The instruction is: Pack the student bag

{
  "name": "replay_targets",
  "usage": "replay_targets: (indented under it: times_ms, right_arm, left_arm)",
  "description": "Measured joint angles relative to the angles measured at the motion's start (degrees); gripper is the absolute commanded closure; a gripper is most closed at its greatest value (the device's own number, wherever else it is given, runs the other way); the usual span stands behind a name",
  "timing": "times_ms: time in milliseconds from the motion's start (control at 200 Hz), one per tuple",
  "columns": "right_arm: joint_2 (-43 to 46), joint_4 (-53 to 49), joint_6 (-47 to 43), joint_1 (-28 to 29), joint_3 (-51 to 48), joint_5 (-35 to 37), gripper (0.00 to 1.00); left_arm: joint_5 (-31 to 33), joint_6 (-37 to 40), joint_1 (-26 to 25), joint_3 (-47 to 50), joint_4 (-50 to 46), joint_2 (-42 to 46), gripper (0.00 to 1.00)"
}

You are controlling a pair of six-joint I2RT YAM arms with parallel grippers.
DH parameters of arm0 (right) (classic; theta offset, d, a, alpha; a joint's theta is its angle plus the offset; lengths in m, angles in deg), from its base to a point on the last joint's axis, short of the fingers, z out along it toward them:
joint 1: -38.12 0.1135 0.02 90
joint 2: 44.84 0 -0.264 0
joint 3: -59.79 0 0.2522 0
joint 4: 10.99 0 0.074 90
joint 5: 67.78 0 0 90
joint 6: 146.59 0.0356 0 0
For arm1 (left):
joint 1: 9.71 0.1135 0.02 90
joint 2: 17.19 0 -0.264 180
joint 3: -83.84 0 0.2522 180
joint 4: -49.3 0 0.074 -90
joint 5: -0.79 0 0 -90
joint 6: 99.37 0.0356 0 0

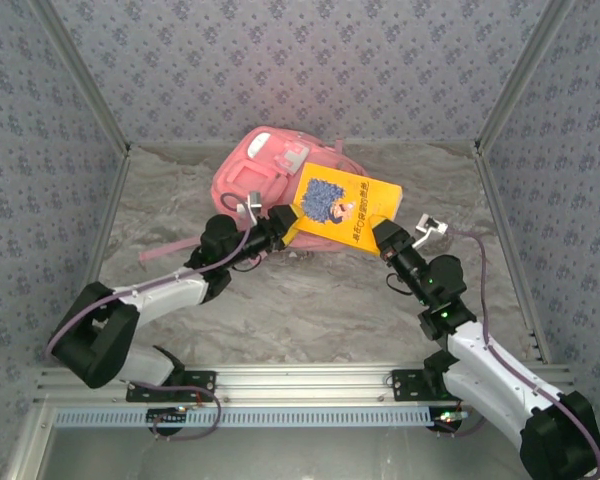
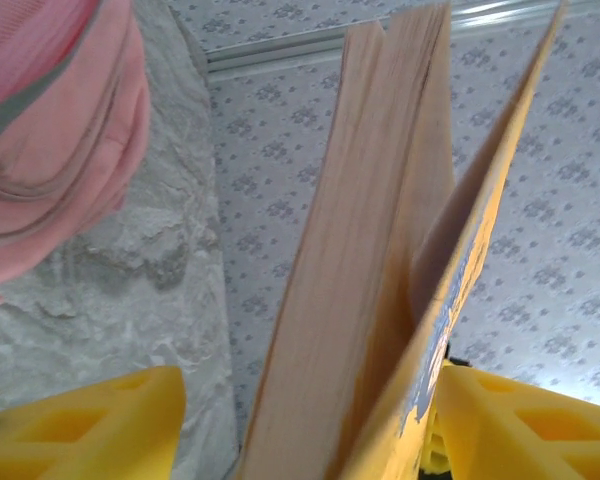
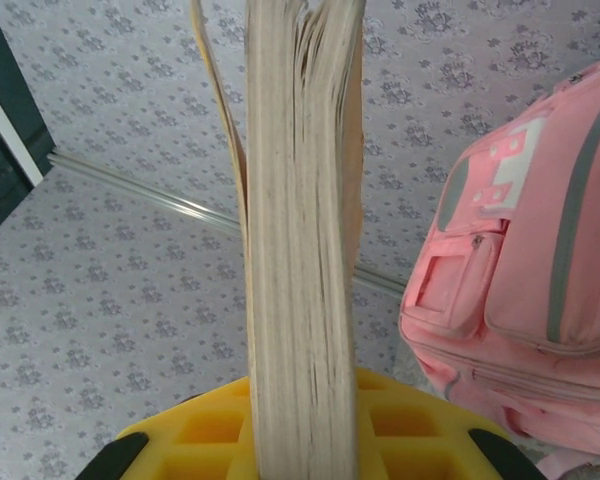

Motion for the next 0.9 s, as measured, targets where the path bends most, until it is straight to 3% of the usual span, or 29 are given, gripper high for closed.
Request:
replay_targets:
  times_ms: [225,530,565,685,720,799,899]
  right_arm:
    - [0.0,1.29,0.33,1.53,-1.11,1.68,1.0]
    - [0.0,3.28,2.1,3.34,-2.1,4.28,1.0]
    - [0.02,3.43,2.14,3.48,-2.14,4.48,0.89]
    - [0.13,2.97,0.55,3.52,-2.14,4.33,0.45]
    - [0.24,2.45,-0.2,3.5,-2.14,3.85,0.36]
    - [0.5,1.42,-2.29,2.97,-2.12,1.51,0.28]
    - [0.0,1.31,-3.63,1.01,-1.86,-3.63,0.26]
  left_arm:
    - [0.59,-1.75,-0.15,-0.28,3.78,-1.75,0.62]
    - [1.49,-2.19,-0.13,-0.61,6.25,-1.77,0.96]
    - [1.51,-2.32,-0.13,-0.61,6.47,-1.77,1.0]
    - [1.44,-1.97,-0.15,-0.61,7.19,-1.73,1.0]
    - [1.42,-1.64,-0.15,-0.61,7.19,-1.62,1.0]
    - [1.16,-0.35,-0.13,-0.59,6.36,-1.2,1.0]
    - [0.55,2.23,-0.13,-0.57,4.74,0.31,1.0]
